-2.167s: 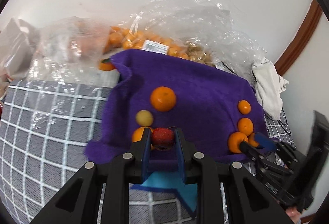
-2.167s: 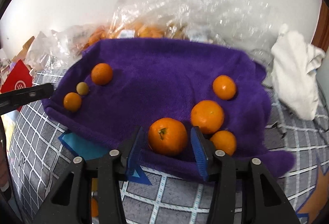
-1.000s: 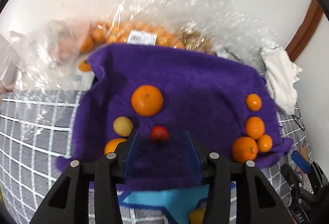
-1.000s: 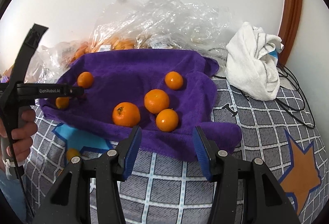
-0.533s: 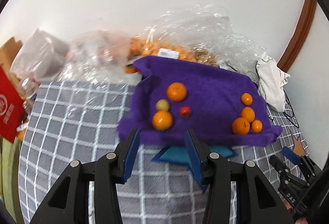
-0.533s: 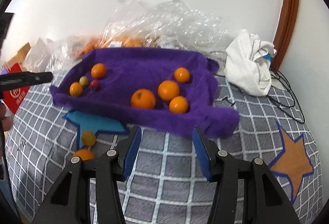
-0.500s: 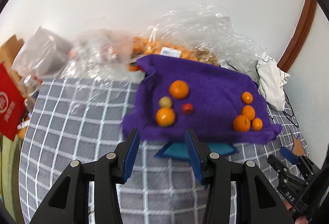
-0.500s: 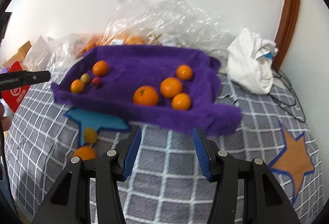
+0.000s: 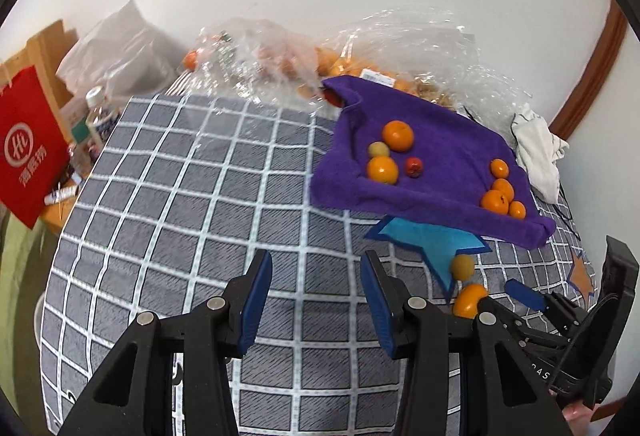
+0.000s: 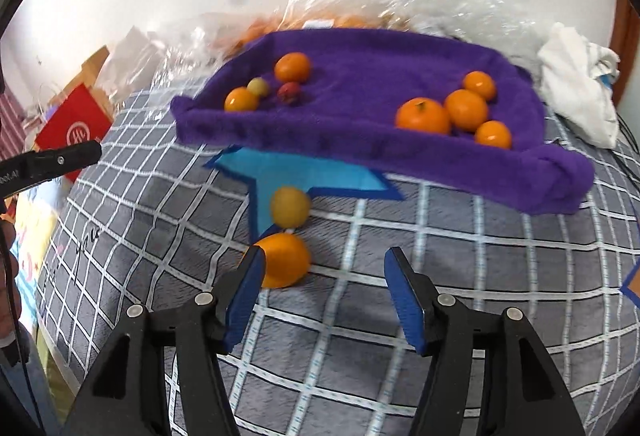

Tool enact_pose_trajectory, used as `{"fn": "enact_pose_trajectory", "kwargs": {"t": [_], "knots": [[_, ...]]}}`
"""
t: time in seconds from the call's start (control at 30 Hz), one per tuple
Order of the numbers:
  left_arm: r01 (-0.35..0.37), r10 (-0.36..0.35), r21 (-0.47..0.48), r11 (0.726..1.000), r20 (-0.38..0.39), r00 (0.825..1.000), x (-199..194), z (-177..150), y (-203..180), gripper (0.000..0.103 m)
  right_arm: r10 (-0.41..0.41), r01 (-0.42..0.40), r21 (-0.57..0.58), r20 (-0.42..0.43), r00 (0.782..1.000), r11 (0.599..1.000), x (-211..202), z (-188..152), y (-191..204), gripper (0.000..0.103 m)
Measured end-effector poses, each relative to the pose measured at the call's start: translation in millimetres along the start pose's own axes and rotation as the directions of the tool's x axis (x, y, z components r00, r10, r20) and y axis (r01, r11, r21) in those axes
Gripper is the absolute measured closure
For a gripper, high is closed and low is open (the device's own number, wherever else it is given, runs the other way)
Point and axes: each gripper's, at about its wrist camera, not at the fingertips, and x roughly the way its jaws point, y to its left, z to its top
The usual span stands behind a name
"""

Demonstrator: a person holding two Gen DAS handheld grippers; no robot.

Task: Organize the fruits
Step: 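Grasp an oval orange fruit with the right gripper while the left grasps a yellow-green fruit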

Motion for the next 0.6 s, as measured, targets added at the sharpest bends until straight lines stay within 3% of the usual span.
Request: {"fn": "enact_pose_trajectory", "kwargs": {"t": [0.3,0.37,0.43,0.6], "knots": [[-0.006,0.005,-0.047,0.999,-0.020,1.000,4.2,-10.7,22.2,0.060,-0.020,0.018,-0.072,-0.035,0.999,0.997,28.7,-0.1,27.9,0.041],[-0.012,0.011,-0.050,0.999,-0.025,1.000,5.5,-12.4,24.7,0.060,-0.025,0.022,-0.090,-0.031,0.999,0.996,30.8,0.3,32.0,0.055],[-0.017,0.015,-0.053,0.998,-0.030,0.999,6.8,-13.3,25.6,0.060,-0.041,0.038,-0.110,-0.023,0.999,0.993,29.9,-0.6,34.5,0.061],[-0.008,0.007,-0.041,0.999,-0.036,0.999,7.6,-16.1,15.7,0.060,-0.050,0.053,-0.095,0.028,0.998,0.994,11.1,-5.0,25.2,0.061]]}}
